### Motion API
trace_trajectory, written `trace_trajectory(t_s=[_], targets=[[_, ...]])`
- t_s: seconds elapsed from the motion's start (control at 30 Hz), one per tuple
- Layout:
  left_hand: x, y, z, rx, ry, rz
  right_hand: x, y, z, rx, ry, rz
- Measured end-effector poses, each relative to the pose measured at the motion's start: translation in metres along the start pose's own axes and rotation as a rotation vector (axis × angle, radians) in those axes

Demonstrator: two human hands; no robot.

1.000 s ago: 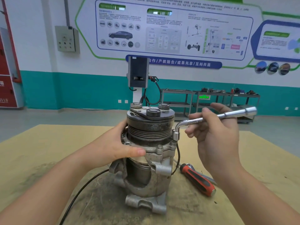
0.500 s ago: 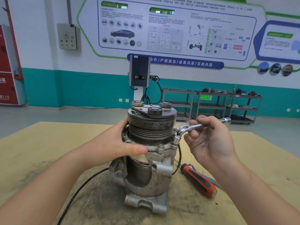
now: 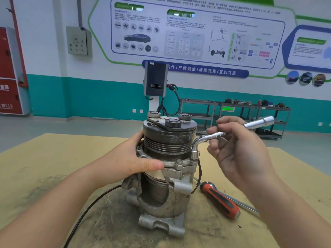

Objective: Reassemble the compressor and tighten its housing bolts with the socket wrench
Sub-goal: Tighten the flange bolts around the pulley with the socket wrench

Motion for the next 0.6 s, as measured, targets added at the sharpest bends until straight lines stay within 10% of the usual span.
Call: trace_trajectory(t_s=[0.37,0.6], targets=[[-0.001,0.000,0.001,-0.023,-0.039,0.009,0.000,-0.018,-0.011,0.301,-0.030,-0.159],[-0.001,0.000,0.000,-0.023,-0.012,0.003,-0.007,-0.033,-0.006,0.684,-0.271,0.027]])
Point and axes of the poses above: each hand's wrist, its own y-axis towards the middle knuckle, its own x-axis out of the back of the hand, z = x × y, the point moved 3 cm from there along y, towards the middle knuckle, and after that the axes turned 8 degrees about x, right-handed, at the moved point
